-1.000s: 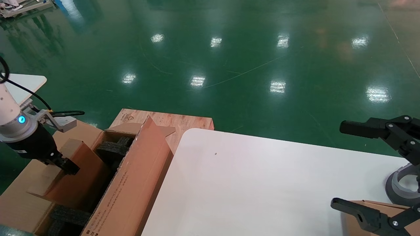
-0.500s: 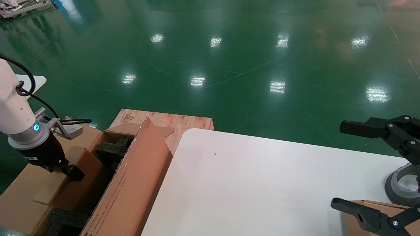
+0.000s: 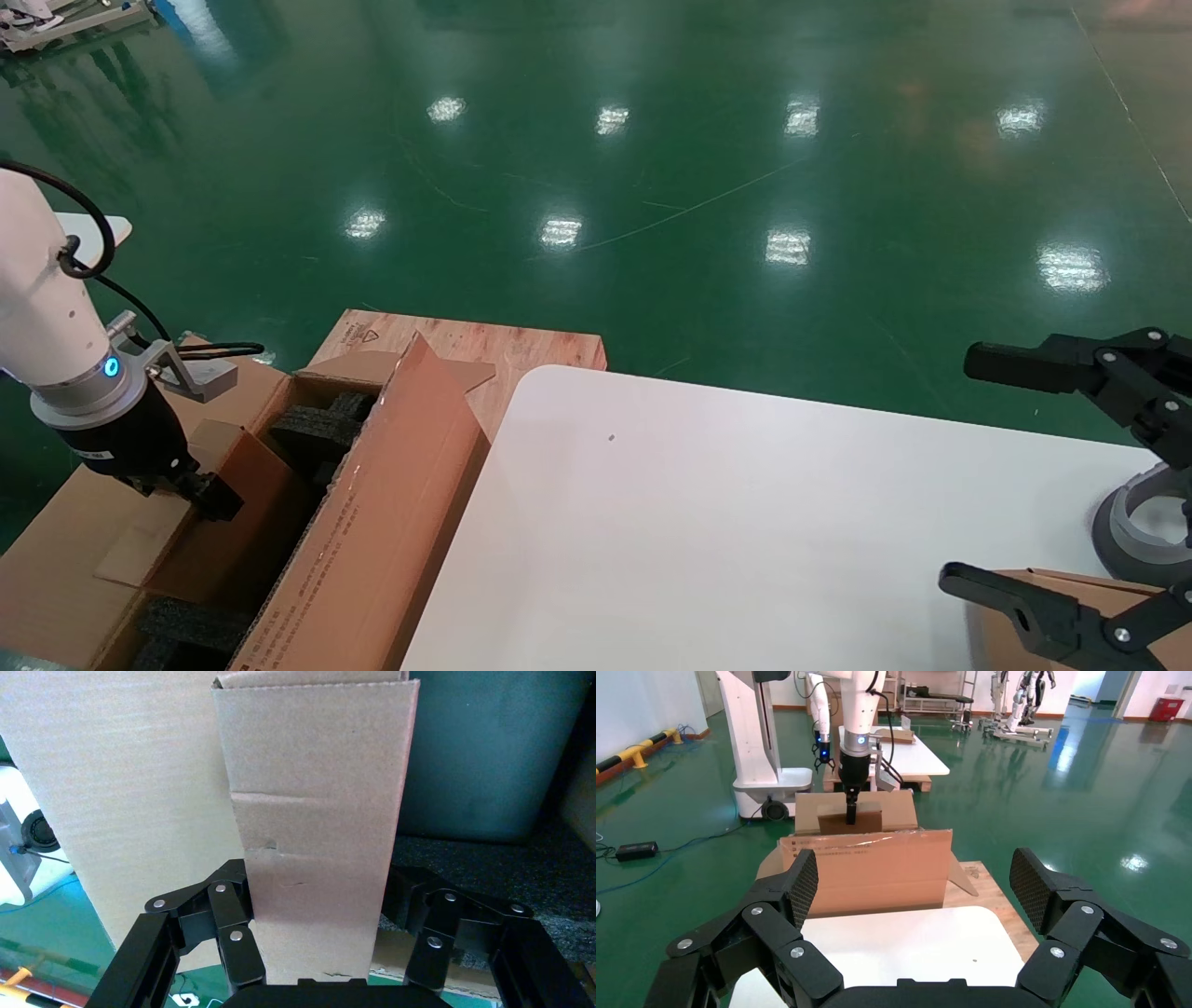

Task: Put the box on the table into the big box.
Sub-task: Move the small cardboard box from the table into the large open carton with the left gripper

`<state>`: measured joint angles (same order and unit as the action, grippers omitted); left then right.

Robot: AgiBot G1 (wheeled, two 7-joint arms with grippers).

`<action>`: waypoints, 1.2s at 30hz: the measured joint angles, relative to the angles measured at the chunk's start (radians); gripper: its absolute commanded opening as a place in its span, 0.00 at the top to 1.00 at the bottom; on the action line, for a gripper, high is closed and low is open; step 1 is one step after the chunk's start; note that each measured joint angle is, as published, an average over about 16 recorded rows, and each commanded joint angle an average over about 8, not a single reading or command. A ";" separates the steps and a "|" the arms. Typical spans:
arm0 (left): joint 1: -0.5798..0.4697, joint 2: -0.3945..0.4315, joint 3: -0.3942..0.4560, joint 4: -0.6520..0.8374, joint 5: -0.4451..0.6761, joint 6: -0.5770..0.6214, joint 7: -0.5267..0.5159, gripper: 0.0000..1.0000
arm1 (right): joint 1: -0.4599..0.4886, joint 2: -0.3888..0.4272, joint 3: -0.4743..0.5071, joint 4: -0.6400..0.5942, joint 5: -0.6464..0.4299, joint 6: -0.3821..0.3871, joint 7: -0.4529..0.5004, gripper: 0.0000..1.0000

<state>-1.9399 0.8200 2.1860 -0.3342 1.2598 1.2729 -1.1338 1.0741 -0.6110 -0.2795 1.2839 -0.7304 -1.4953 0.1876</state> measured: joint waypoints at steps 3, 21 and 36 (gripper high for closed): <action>0.001 0.001 0.000 0.001 0.000 0.000 -0.001 0.00 | 0.000 0.000 0.000 0.000 0.000 0.000 0.000 0.00; 0.003 0.001 0.000 0.001 0.001 0.005 -0.001 0.00 | 0.000 0.000 0.000 0.000 0.000 0.000 0.000 0.00; -0.002 0.002 -0.004 0.005 0.000 0.002 -0.001 0.00 | 0.000 0.000 0.000 0.000 0.000 0.000 0.000 0.00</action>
<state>-1.9416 0.8220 2.1819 -0.3294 1.2596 1.2744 -1.1346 1.0739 -0.6110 -0.2795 1.2837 -0.7303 -1.4951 0.1875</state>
